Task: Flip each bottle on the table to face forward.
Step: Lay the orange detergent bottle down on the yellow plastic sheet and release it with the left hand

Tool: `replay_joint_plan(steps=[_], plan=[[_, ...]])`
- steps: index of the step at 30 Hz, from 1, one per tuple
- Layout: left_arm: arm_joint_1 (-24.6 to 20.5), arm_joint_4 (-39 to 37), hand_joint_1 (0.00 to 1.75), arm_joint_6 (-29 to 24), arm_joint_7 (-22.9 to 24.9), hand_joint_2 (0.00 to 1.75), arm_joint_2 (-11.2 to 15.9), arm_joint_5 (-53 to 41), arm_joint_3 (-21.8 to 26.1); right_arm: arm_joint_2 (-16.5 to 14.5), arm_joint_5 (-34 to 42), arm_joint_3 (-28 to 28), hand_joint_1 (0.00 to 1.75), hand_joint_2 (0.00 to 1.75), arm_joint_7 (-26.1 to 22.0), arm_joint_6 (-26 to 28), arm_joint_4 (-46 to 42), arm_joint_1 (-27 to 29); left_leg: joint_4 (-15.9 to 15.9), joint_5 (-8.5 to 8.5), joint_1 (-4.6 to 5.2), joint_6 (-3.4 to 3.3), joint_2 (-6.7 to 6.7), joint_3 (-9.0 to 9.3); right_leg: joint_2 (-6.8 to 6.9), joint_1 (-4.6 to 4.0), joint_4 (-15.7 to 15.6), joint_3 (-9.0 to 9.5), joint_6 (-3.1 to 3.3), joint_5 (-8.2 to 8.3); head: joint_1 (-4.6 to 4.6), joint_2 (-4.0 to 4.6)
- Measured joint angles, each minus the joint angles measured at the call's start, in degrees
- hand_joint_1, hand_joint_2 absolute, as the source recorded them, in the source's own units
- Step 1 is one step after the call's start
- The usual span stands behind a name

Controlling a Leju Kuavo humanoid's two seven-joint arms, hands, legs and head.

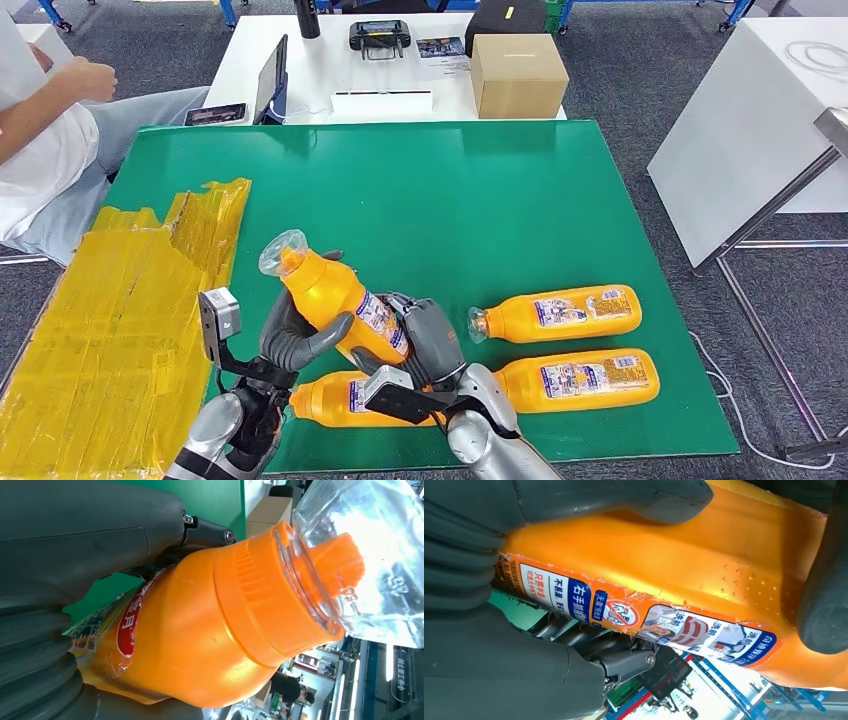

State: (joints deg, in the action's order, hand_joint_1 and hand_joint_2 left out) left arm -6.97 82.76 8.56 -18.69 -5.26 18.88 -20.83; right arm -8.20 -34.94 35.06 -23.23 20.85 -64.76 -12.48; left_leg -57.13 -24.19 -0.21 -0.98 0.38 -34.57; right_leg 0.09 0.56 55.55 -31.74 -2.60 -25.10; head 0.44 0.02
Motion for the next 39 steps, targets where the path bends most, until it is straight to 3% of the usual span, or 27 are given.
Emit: replay_joint_plan(steps=[4, 8, 10, 14, 15, 19, 21, 23, 26, 28, 34, 39], plan=[[-0.03, -0.03, 1.75, -0.15, 0.0, 1.75, -0.03, 0.0, -0.02, 0.0, 0.11, -0.02, 1.7, 1.75, 0.0, 0.2, -0.01, -0.01, 0.0, 0.0, 0.0, 0.0, 0.0, 0.0, 0.0, 0.0, 0.0, 0.0, 0.0, 0.0, 0.0, 0.0], [-0.15, -0.03, 1.75, -0.66, -0.2, 1.75, -0.03, -0.43, -0.02, 0.01, 0.47, -0.02, 0.05, 1.75, 0.1, 0.88, -0.03, 0.01, 0.0, 0.0, 0.0, 0.0, 0.0, 0.0, 0.0, 0.0, 0.0, 0.0, 0.0, 0.0, 0.0, 0.0], [-0.36, -0.02, 1.75, -1.79, -0.84, 1.75, -0.03, -1.62, 0.0, -0.02, 1.13, -0.07, 0.0, 1.75, 0.03, 2.04, -0.22, 0.07, 0.0, 0.0, 0.0, 0.0, 0.0, 0.0, 0.0, 0.0, 0.0, 0.0, 0.0, 0.0, 0.0, 0.0], [-1.28, 0.8, 1.75, -8.38, -3.6, 1.75, 0.48, -9.14, 0.58, 0.01, 3.44, -1.06, 0.0, 0.0, -0.48, 4.9, -2.6, 0.8, 0.0, 0.0, 0.0, 0.0, 0.0, 0.0, 0.0, 0.0, 0.0, 0.0, 0.0, 0.0, 0.0, 0.0], [-1.6, 1.36, 1.75, -11.59, -4.5, 1.75, 0.79, -12.98, 0.89, 0.08, 4.01, -1.48, 0.0, 0.0, -0.61, 5.25, -3.65, 1.14, 0.0, 0.0, 0.0, 0.0, 0.0, 0.0, 0.0, 0.0, 0.0, 0.0, 0.0, 0.0, 0.0, 0.0], [-3.33, 4.03, 1.75, -28.09, -6.12, 1.75, 2.64, -35.33, 1.99, 0.42, 6.26, -3.37, 0.0, 1.75, -1.84, 5.69, -9.32, 3.05, 0.0, 0.0, -0.01, 0.0, 0.0, 0.0, 0.0, -0.01, 0.01, 0.0, 0.0, 0.0, 0.0, 0.0], [-4.3, 5.03, 1.75, -35.09, -3.73, 1.75, 3.7, -49.68, 2.42, 0.48, 7.13, -4.29, 0.0, 1.75, -2.32, 5.79, -12.6, 4.21, 0.0, 0.0, -0.01, 0.0, -0.01, 0.01, 0.01, -0.01, 0.01, 0.0, 0.0, 0.0, -0.01, 0.0], [-5.25, 5.38, 1.75, -38.56, 1.32, 1.75, 4.87, -65.41, 2.67, 0.56, 7.99, -5.15, 0.0, 1.75, -2.66, 5.89, -15.83, 5.46, 0.0, 0.0, -0.01, 0.0, -0.01, 0.01, 0.01, -0.01, 0.01, 0.0, 0.0, 0.0, -0.02, 0.0], [-6.67, 4.79, 1.75, -37.69, 11.11, 1.75, 7.29, -86.97, 2.68, 0.8, 9.33, -6.49, 0.0, 1.75, -3.16, 5.83, -21.34, 7.76, 0.0, 0.0, -0.01, 0.0, 0.01, 0.0, 0.0, 0.0, 0.01, -0.02, 0.0, 0.0, -0.02, 0.0], [-7.85, 3.32, 1.75, -35.42, 16.16, 1.75, 9.32, -95.86, 2.66, 1.09, 9.0, -7.32, 0.0, 1.75, -3.01, 5.68, -25.02, 9.14, 0.0, 0.0, -0.01, 0.0, 0.02, 0.01, -0.01, 0.0, 0.01, -0.02, 0.01, 0.0, -0.01, 0.0], [-10.71, -3.16, 1.75, -30.47, 19.8, 1.75, 15.1, -106.33, 1.81, 1.67, 8.62, -8.65, 0.0, 1.75, -1.92, 4.48, -31.94, 10.92, 0.0, 0.01, -0.03, 0.01, 0.07, 0.05, -0.02, -0.02, 0.01, -0.02, 0.01, 0.0, -0.01, 0.0], [-12.9, -8.73, 1.75, -27.67, 23.45, 1.75, 19.09, -108.43, -3.14, 1.9, 9.5, -9.03, 0.0, 1.75, -1.78, 3.23, -33.33, 10.91, 0.0, 0.02, -0.02, 0.02, 0.07, 0.03, -0.02, -0.01, 0.02, -0.02, 0.01, 0.0, -0.02, 0.0]])
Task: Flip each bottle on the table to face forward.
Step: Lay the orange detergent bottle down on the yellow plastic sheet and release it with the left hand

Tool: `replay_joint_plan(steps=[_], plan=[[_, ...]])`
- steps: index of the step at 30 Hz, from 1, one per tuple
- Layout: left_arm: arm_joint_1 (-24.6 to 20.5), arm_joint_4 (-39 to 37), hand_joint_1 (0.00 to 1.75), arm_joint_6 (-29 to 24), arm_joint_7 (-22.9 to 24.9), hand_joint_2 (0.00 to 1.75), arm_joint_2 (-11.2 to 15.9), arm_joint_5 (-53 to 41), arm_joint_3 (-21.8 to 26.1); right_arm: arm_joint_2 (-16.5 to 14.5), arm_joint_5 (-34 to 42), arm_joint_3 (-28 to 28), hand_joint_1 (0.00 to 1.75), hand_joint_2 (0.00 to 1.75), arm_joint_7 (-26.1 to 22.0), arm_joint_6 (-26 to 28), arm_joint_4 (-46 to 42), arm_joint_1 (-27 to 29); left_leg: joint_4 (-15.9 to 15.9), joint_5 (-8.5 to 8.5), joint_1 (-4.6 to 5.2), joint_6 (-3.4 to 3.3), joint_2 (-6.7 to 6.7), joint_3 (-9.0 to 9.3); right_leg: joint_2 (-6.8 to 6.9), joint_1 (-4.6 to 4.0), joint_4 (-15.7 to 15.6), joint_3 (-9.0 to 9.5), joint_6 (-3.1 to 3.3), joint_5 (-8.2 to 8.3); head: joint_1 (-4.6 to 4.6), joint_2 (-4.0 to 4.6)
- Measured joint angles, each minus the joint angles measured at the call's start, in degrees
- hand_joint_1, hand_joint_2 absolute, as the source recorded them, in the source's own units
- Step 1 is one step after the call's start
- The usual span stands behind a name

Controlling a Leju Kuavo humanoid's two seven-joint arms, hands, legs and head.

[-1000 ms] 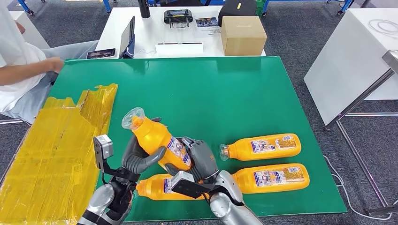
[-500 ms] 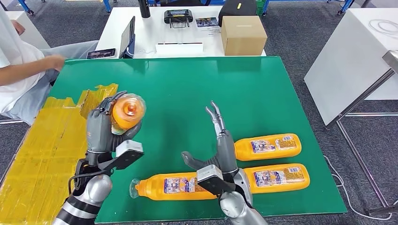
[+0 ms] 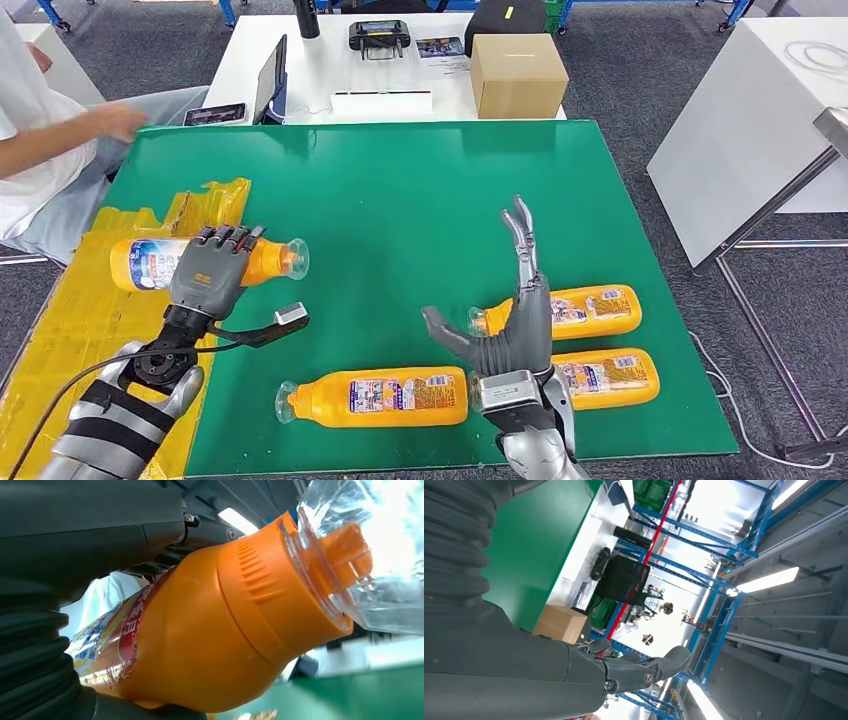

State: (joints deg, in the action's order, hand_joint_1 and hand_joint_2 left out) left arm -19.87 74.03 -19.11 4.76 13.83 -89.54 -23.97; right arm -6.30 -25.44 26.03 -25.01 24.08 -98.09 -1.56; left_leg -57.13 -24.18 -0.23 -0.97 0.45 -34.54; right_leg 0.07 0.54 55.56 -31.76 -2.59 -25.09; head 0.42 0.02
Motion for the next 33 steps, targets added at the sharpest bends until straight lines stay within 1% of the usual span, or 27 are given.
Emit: replay_joint_plan(steps=[2, 5, 8, 12, 13, 16, 17, 21, 25, 27, 30, 33], plan=[[-0.75, -2.27, 1.75, 1.45, 0.17, 1.75, 0.97, -0.19, -1.92, 0.02, 0.1, -0.09, 0.0, 1.75, 0.16, -0.63, -0.1, -0.05, 0.0, 0.0, 0.01, 0.0, -0.01, -0.01, 0.0, 0.01, 0.0, 0.0, 0.0, 0.0, 0.0, 0.0], [-1.52, -5.81, 1.75, 3.57, -0.49, 1.75, 1.62, -0.28, -3.62, 0.03, 0.13, -0.11, 0.0, 1.75, 0.52, -1.45, -0.1, -0.18, 0.0, 0.0, 0.01, 0.0, -0.02, -0.03, 0.0, 0.01, 0.0, 0.0, 0.0, 0.0, 0.0, 0.0], [-1.99, -9.41, 1.75, 4.77, -1.13, 1.75, 1.93, 0.34, -4.33, 0.04, 0.13, -0.13, 0.0, 1.75, 0.85, -1.92, -0.07, -0.3, 0.0, 0.0, 0.01, 0.0, -0.02, -0.03, 0.0, 0.0, 0.0, 0.0, 0.0, 0.0, 0.0, 0.0], [-2.42, -13.61, 1.75, 4.87, -2.71, 1.75, 2.16, 3.44, -4.35, 0.05, 0.33, -0.13, 0.0, 1.75, 1.19, -2.46, 0.2, -0.58, 0.01, 0.0, 0.0, 0.0, -0.02, -0.03, 0.01, -0.01, 0.0, 0.01, 0.0, 0.0, 0.0, 0.0], [-2.43, -14.57, 1.47, 4.82, -3.02, 1.75, 2.18, 4.16, -4.27, 0.05, 0.44, -0.13, 0.0, 1.75, 1.22, -2.53, 0.31, -0.64, 0.01, 0.0, 0.0, 0.0, -0.02, -0.03, 0.0, -0.01, 0.01, 0.01, 0.0, 0.0, -0.01, 0.0], [-2.46, -17.24, 0.16, 3.55, -2.69, 1.75, 2.13, 5.26, -3.78, 0.05, 0.63, -0.13, 0.0, 1.75, 1.33, -2.68, 0.66, -0.81, 0.01, 0.0, 0.0, 0.0, -0.02, -0.02, 0.01, -0.01, 0.01, 0.01, 0.0, 0.0, 0.0, 0.0], [-2.5, -17.99, 0.0, 2.73, -2.33, 1.75, 2.07, 5.39, -3.55, 0.05, 0.65, -0.12, 0.0, 1.75, 1.38, -2.72, 0.78, -0.86, 0.01, 0.0, 0.0, 0.0, -0.03, -0.02, 0.01, -0.01, 0.01, 0.01, 0.0, 0.0, 0.0, 0.0], [-2.51, -20.17, 0.0, -1.18, -1.2, 1.75, 1.35, 5.67, -2.19, 0.05, 0.58, -0.11, 0.0, 1.75, 1.79, -2.91, 1.17, -0.93, 0.01, 0.0, 0.0, 0.0, -0.04, -0.02, 0.01, 0.0, 0.0, 0.02, 0.0, 0.0, -0.01, 0.0], [-1.86, -20.64, 0.0, -5.52, -1.11, 1.75, -0.01, 6.96, -0.16, 0.05, 0.01, -0.1, 0.0, 1.75, 2.27, -3.05, 1.5, -0.94, 0.01, 0.0, 0.0, 0.0, -0.05, -0.02, 0.01, 0.0, 0.0, 0.03, 0.0, 0.0, 0.0, 0.0], [-1.24, -20.03, 0.0, -7.54, -1.55, 1.75, -0.75, 7.84, 1.12, 0.07, -0.36, -0.09, 0.0, 1.75, 2.44, -3.17, 1.61, -0.93, 0.0, 0.0, 0.0, 0.0, -0.05, -0.02, 0.01, 0.0, 0.0, 0.03, 0.0, 0.0, 0.0, 0.0], [-0.43, -18.64, 0.0, -9.15, -2.11, 1.75, -1.57, 8.69, 2.81, 0.17, -0.84, -0.04, 0.0, 1.75, 2.74, -3.44, 1.72, -0.92, 0.0, 0.0, 0.01, 0.0, -0.05, -0.02, 0.01, 0.0, 0.0, 0.03, 0.0, 0.0, -0.01, 0.0], [0.56, -16.55, 0.0, -11.32, -3.58, 1.75, -2.3, 9.76, 4.49, 0.39, -2.29, 0.11, 0.0, 1.75, 3.52, -3.88, 1.9, -0.91, 0.0, 0.0, 0.01, 0.0, -0.05, -0.03, 0.01, 0.0, 0.0, 0.02, 0.0, 0.0, 0.0, 0.0]])
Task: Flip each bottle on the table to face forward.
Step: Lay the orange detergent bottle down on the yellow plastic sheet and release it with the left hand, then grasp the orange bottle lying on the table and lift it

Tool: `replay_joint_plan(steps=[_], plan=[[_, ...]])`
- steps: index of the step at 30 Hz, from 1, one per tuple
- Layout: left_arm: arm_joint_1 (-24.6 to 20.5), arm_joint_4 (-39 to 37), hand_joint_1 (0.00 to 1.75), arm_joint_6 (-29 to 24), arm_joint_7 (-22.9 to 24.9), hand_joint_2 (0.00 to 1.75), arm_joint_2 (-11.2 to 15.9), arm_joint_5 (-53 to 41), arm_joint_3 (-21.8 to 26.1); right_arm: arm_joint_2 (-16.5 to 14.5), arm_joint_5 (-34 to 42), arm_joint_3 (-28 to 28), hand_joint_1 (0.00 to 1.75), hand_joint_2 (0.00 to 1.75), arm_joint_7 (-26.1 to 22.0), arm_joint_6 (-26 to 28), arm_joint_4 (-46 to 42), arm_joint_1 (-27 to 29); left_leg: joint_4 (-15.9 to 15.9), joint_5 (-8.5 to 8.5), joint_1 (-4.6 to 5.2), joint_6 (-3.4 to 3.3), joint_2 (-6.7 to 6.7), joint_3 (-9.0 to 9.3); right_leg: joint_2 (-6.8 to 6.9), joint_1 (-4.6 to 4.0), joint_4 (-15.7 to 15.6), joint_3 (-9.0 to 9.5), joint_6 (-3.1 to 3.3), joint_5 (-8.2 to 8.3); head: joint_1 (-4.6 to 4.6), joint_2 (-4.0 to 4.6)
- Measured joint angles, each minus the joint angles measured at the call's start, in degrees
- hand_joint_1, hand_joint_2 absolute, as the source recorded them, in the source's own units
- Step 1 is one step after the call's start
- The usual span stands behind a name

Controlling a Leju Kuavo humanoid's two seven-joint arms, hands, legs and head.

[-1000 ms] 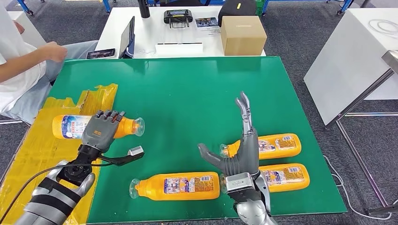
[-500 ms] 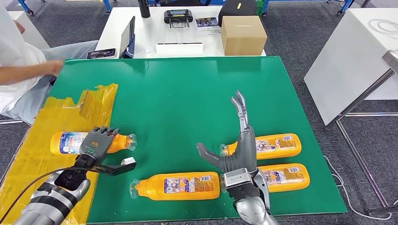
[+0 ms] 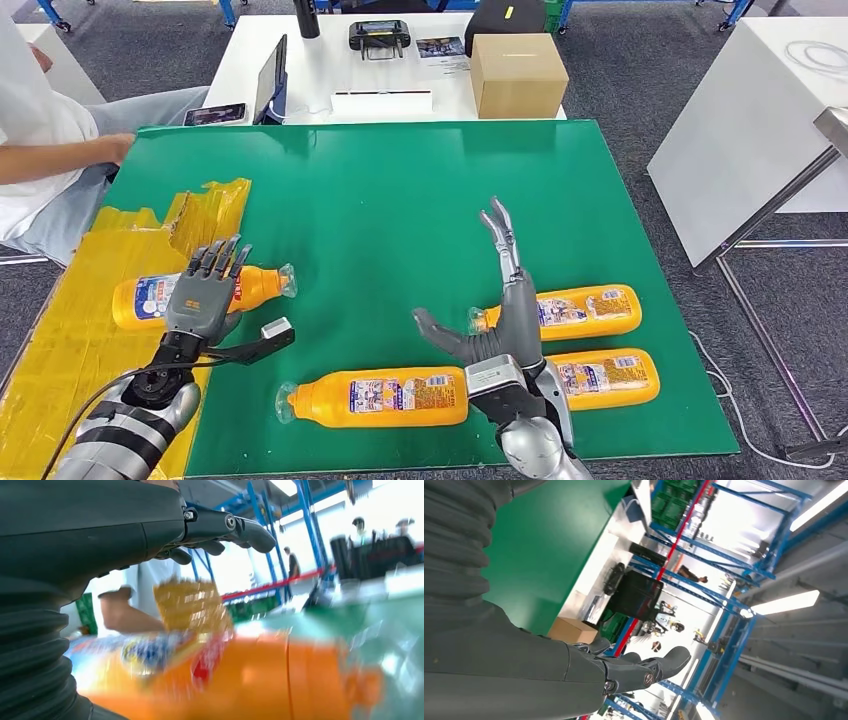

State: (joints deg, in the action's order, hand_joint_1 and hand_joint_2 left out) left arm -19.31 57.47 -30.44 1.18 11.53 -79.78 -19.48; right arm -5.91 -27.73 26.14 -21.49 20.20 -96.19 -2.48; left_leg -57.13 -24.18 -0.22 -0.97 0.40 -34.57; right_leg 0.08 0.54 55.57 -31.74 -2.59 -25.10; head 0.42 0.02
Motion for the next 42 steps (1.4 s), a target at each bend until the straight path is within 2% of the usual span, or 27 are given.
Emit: replay_joint_plan(steps=[6, 11, 14, 20, 27, 32, 42], plan=[[1.99, 4.54, 0.0, -1.69, -3.09, 1.75, -1.25, 3.34, 2.7, 0.57, -3.94, 0.63, 0.0, 1.75, 2.44, -1.03, 0.67, -0.02, 0.01, 0.0, 0.0, 0.0, 0.01, 0.0, 0.0, -0.01, 0.0, 0.0, 0.0, 0.0, 0.01, 0.0], [5.93, 12.26, 0.0, 0.82, -11.17, 1.75, -2.9, 17.54, 4.97, 1.92, -13.78, 2.62, 0.0, 1.75, 7.87, -5.54, 1.82, -0.08, 0.01, 0.0, 0.0, 0.0, 0.01, -0.01, 0.0, 0.0, 0.0, 0.0, 0.0, 0.0, 0.0, 0.0], [8.52, 18.02, 0.0, 2.86, -14.38, 1.75, -3.94, 23.87, 5.87, 3.07, -17.71, 4.4, 0.0, 1.75, 9.65, -7.56, 2.93, -0.11, 0.0, -0.01, 0.01, -0.01, -0.02, -0.04, 0.01, 0.01, -0.01, -0.01, 0.0, -0.01, -0.01, 0.0], [11.33, 24.99, 0.0, 4.28, -16.16, 1.75, -4.94, 26.75, 7.25, 4.59, -19.34, 6.58, 0.0, 1.75, 10.61, -8.58, 4.61, -0.39, 0.01, -0.02, 0.0, 0.0, -0.02, -0.03, 0.01, 0.0, -0.01, -0.02, 0.0, -0.01, 0.01, 0.0], [14.27, 32.37, 0.0, 9.87, -26.0, 1.75, -6.74, 41.19, 8.0, 7.04, -21.55, 11.0, 0.0, 1.75, 11.2, -13.95, 8.75, -1.96, 0.01, -0.01, 0.0, -0.01, -0.03, -0.02, 0.01, 0.0, -0.01, 0.01, 0.0, 0.0, 0.0, 0.0], [15.18, 35.31, 0.0, 11.79, -27.59, 1.75, -7.95, 43.77, 7.73, 8.49, -21.19, 13.75, 0.0, 1.75, 10.96, -15.36, 12.12, -3.22, 0.01, -0.01, 0.01, -0.01, -0.03, -0.02, 0.01, 0.01, -0.02, 0.0, 0.0, 0.0, 0.0, 0.0], [15.24, 35.59, 0.0, 11.88, -28.71, 1.75, -9.08, 44.52, 6.66, 11.38, -21.42, 18.39, 0.0, 1.75, 11.18, -17.62, 16.85, -6.52, 0.0, -0.01, 0.01, -0.01, -0.02, 0.0, 0.01, 0.0, -0.02, 0.01, 0.0, 0.0, 0.01, 0.0]])
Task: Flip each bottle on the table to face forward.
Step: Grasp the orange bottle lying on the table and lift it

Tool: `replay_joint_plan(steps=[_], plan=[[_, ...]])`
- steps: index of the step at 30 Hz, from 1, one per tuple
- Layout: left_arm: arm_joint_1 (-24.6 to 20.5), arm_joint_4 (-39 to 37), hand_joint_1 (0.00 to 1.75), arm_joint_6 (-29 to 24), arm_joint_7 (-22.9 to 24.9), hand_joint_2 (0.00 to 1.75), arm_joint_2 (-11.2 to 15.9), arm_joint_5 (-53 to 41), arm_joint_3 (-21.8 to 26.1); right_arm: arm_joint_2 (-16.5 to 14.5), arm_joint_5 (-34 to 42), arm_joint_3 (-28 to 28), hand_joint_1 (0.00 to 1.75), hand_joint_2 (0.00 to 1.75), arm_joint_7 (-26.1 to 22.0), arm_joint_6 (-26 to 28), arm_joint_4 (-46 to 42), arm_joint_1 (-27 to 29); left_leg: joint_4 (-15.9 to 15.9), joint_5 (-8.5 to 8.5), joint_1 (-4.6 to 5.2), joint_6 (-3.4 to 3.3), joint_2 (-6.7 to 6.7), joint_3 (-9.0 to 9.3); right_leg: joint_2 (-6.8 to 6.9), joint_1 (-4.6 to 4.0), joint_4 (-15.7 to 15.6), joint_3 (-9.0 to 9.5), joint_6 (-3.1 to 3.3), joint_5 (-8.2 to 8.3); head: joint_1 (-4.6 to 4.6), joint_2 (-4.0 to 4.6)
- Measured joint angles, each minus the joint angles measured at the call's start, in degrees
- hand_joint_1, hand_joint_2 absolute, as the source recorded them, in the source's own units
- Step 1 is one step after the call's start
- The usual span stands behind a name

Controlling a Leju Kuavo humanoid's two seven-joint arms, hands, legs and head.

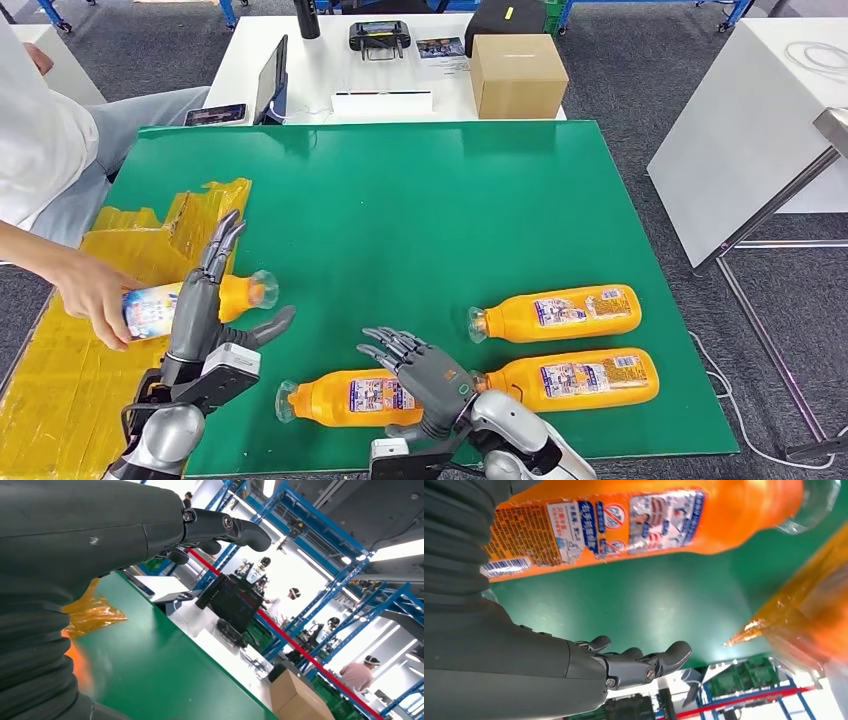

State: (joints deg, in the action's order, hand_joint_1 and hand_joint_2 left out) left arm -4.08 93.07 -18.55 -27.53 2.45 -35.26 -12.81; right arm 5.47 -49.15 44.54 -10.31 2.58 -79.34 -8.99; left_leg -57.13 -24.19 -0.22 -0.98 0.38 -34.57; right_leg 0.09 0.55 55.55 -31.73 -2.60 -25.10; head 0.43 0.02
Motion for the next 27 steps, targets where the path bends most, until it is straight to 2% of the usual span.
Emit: replay_joint_plan(steps=[11, 18, 27], plan=[[1.43, -0.94, 0.0, -0.43, -0.95, 1.75, -0.45, 1.62, -0.51, 3.63, -1.44, 1.35, 0.0, 1.75, 2.91, 0.45, 0.99, -2.05, -0.01, 0.0, 0.01, 0.0, 0.0, 0.0, 0.0, 0.01, 0.0, 0.0, 0.0, 0.0, 0.0, 0.0], [3.39, -0.94, 0.0, 0.21, -1.29, 1.75, -1.03, 2.22, -0.45, 4.74, -4.99, 0.54, 0.0, 1.75, 6.55, 2.04, 0.48, -2.02, -0.01, 0.0, 0.01, 0.0, 0.0, 0.01, 0.0, 0.01, 0.0, 0.0, 0.0, 0.0, 0.0, 0.0], [4.16, -0.94, 0.0, 0.28, -1.34, 1.75, -1.44, 2.42, -0.34, 5.21, -5.59, -0.17, 0.0, 1.75, 7.12, 2.27, 0.18, -2.0, -0.01, 0.0, 0.01, 0.0, 0.0, 0.0, 0.0, 0.01, 0.0, 0.01, 0.0, 0.0, 0.01, 0.0]])
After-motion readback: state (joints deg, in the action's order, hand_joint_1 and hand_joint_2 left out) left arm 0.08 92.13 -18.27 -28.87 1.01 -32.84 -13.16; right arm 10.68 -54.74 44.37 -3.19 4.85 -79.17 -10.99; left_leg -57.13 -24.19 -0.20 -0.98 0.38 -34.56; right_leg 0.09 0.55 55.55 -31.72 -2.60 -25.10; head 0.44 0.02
